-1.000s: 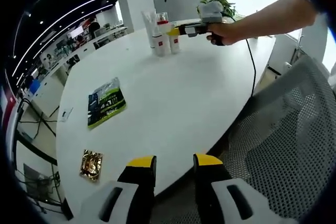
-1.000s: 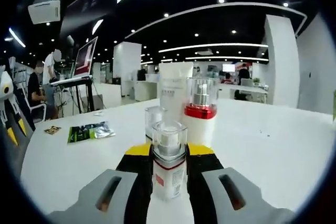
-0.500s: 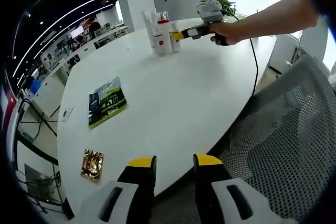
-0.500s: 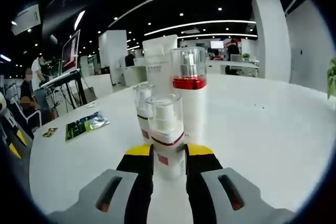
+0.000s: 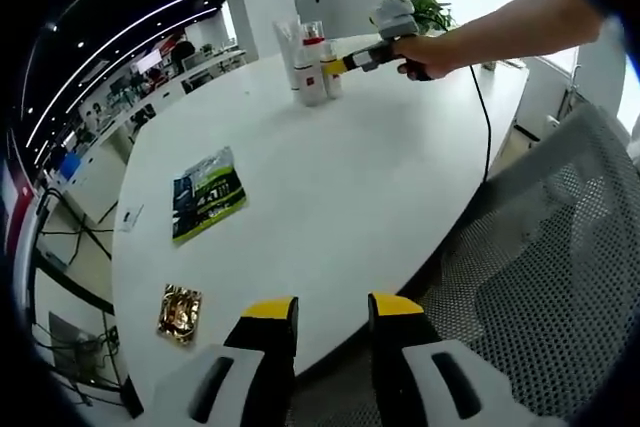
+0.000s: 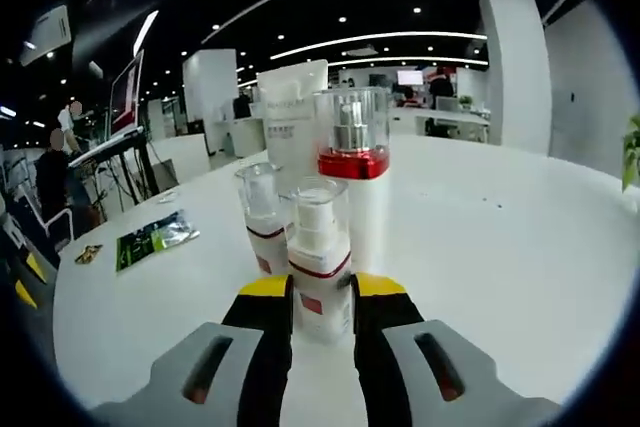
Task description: Arrange the skincare products in the storage area until every visible bottle or jar stands upright without overlapping.
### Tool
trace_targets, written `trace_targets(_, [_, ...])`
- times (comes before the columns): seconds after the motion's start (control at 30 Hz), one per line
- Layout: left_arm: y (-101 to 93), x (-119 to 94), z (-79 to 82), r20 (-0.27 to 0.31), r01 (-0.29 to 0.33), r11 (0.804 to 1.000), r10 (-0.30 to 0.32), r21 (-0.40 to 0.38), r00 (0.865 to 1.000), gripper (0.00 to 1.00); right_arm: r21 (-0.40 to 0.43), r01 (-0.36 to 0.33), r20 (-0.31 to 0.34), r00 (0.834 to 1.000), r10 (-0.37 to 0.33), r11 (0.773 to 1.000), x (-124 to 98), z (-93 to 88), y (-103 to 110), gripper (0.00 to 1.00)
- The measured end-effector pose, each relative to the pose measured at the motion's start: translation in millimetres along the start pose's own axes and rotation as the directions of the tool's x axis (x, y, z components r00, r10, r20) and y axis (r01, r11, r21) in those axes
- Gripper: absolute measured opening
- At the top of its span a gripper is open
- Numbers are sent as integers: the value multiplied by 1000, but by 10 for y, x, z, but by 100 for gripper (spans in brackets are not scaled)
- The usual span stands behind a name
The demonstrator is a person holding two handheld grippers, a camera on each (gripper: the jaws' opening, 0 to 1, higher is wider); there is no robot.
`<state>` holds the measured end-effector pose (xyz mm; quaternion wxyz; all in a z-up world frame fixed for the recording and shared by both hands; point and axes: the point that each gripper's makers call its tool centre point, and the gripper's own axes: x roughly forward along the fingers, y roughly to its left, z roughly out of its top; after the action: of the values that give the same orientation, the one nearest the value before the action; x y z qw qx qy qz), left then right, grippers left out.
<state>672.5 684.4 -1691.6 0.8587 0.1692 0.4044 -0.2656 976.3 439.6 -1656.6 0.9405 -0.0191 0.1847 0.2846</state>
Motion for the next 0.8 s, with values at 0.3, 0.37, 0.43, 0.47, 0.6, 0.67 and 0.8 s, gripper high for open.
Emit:
trace_targets(0.3, [10, -5, 6, 3, -5, 1000, 5, 2, 1000, 29, 35, 22, -25, 999, -21, 999, -81, -51, -6, 24])
trace_targets(0.37, [14, -11, 13, 6, -8, 1000, 8, 1, 1000, 29, 33, 22, -32, 999, -21, 999, -109, -65, -14, 24])
trace_targets(0.43, [16, -13, 17, 9, -9, 1000, 9, 1, 1000, 29, 23, 32, -39, 999, -32, 999, -135, -66, -42, 23])
trace_targets(0.47, [19, -13, 18, 11, -11, 1000, 10, 3, 1000, 29, 24, 35, -38, 999, -34, 999, -144, -60, -54, 23])
trace_targets(0.6, [22, -18, 25, 14, -13, 1000, 13, 2, 1000, 29, 32, 44, -37, 998, -43, 999, -146, -26, -70, 23])
trace_targets(0.67, [25, -22, 29, 16, -15, 1000, 15, 3, 1000, 29, 29, 49, -39, 998, -47, 998, -140, -19, -69, 22])
trace_targets(0.8, [19, -25, 30, 14, -13, 1000, 13, 5, 1000, 29, 35, 66, -43, 997, -64, 997, -145, -19, -101, 21])
